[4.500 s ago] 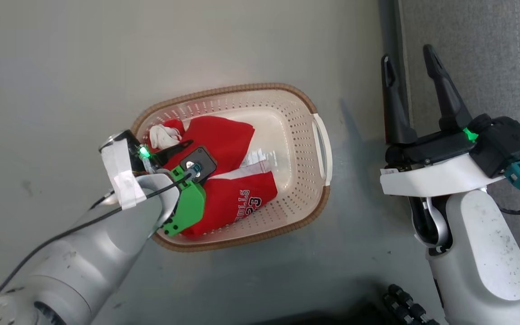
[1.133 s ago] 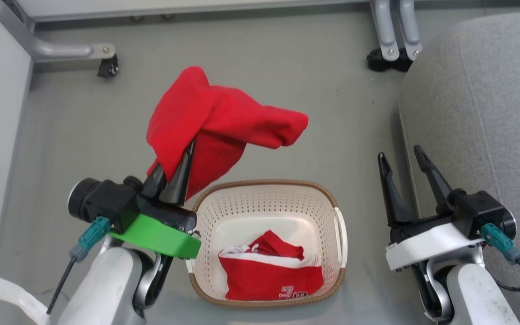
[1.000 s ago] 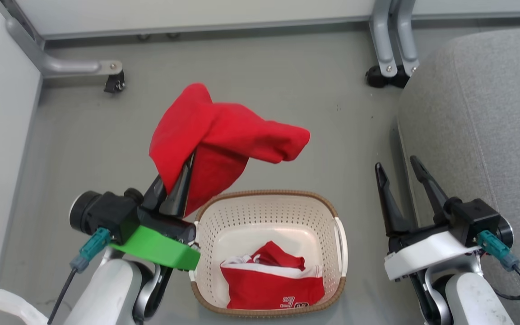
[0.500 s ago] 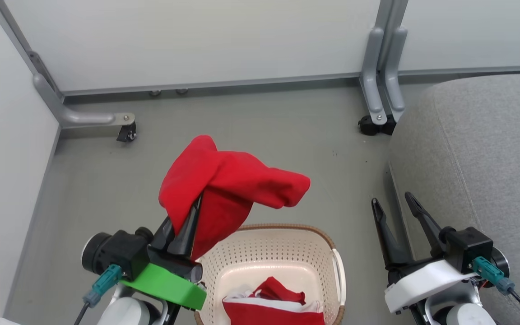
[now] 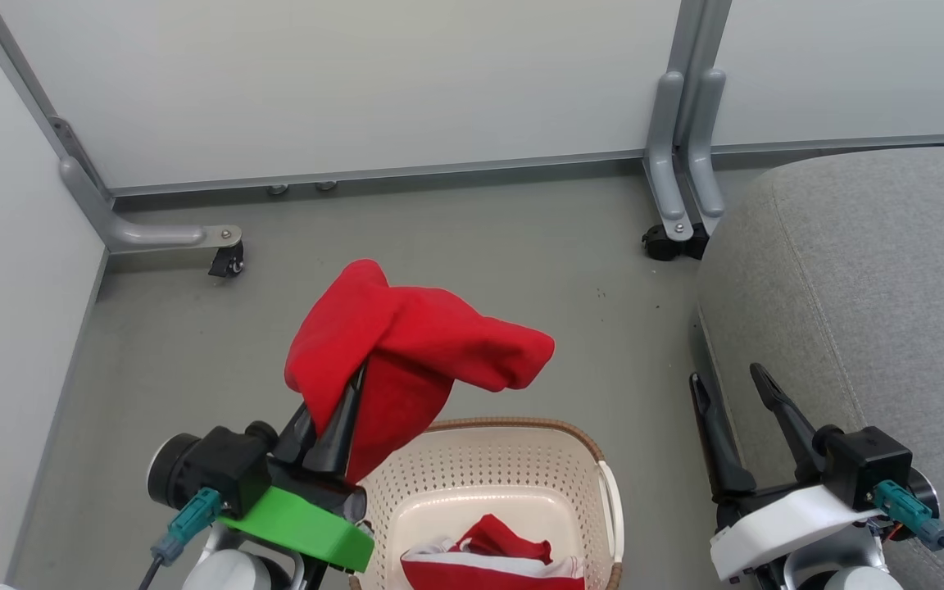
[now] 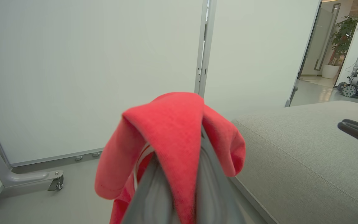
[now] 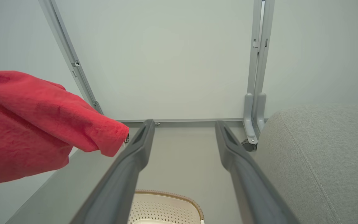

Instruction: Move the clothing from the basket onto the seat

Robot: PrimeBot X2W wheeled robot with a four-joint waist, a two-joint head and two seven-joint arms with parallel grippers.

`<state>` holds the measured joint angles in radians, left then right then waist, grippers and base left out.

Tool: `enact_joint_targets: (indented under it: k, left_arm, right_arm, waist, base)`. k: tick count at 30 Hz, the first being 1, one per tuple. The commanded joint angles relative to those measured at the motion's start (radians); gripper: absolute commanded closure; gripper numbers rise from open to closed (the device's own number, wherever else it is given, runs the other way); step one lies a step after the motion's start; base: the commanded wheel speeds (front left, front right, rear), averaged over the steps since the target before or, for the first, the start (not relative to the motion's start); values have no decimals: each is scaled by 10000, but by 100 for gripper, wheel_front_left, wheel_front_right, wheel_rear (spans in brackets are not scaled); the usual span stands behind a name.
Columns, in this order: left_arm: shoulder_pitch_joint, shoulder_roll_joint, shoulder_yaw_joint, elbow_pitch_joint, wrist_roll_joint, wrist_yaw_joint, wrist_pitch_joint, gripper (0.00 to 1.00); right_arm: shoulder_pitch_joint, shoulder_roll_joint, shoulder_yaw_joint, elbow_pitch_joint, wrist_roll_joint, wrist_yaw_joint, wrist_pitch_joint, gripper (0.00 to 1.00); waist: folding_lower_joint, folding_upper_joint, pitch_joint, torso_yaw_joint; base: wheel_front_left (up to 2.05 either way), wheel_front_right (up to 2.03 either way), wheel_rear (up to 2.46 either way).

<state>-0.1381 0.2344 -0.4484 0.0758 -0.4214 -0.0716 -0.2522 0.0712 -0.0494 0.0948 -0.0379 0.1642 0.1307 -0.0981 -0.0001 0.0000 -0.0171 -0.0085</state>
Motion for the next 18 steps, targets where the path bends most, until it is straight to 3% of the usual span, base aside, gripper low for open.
enact_joint_targets:
  k: [1,12,18]
  left_arm:
    - [63,62,13,-38,-31,25,-11,100]
    - [-70,77,-33,-269,-40,55,-45,100]
    - [-332,38,-139,-565,108,29,-60,100]
  right_arm:
    - [30,-20,11,-25,11,1,0,0]
    - [-89,-19,143,-34,10,1,68,0]
    - [-815,-168,1101,-207,15,1,238,0]
  waist:
    - [1,0,11,7]
    - [1,0,25,88]
    - [1,0,138,366]
  base:
    - [0,0,0]
    - [0,0,0]
    - [0,0,0]
